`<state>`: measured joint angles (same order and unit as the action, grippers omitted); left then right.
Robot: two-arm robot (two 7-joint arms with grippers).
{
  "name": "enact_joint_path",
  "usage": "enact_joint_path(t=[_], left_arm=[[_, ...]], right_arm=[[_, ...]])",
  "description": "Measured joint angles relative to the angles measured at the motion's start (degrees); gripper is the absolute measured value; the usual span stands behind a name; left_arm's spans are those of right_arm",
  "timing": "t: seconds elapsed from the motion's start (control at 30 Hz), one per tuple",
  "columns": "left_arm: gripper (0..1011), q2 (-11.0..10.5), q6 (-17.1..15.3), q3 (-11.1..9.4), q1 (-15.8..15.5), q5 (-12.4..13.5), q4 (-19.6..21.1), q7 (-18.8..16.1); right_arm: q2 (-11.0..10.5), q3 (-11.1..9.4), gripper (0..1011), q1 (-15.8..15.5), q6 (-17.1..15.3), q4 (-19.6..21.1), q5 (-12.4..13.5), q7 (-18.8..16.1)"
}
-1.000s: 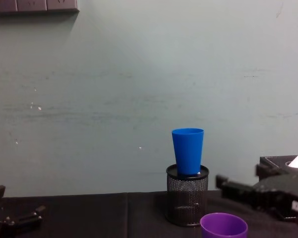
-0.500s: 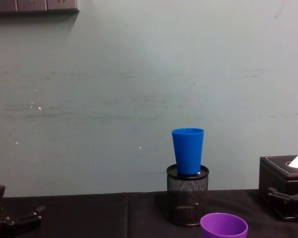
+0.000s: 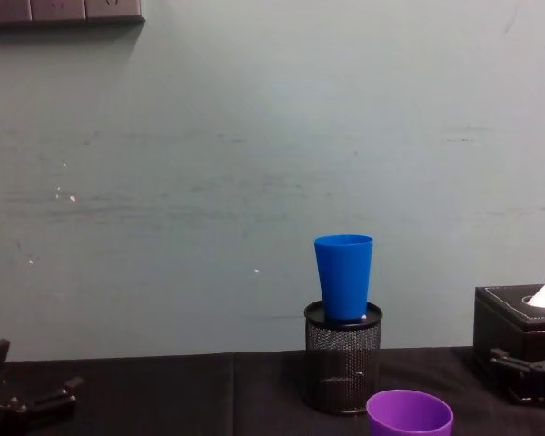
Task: Pick up one cup with a gripper and tap it against the other cup.
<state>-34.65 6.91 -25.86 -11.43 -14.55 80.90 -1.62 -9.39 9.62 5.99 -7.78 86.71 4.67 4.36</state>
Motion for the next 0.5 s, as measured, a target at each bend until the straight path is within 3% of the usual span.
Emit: enact_joint_path(t=[0.5], left_arm=[[1000,0.00,0.00,-0.01,0.00,0.00,0.00,0.00]], right_arm=[[-0.18,0.25,1002,0.00,-0.29,0.16,-0.20,0.31]])
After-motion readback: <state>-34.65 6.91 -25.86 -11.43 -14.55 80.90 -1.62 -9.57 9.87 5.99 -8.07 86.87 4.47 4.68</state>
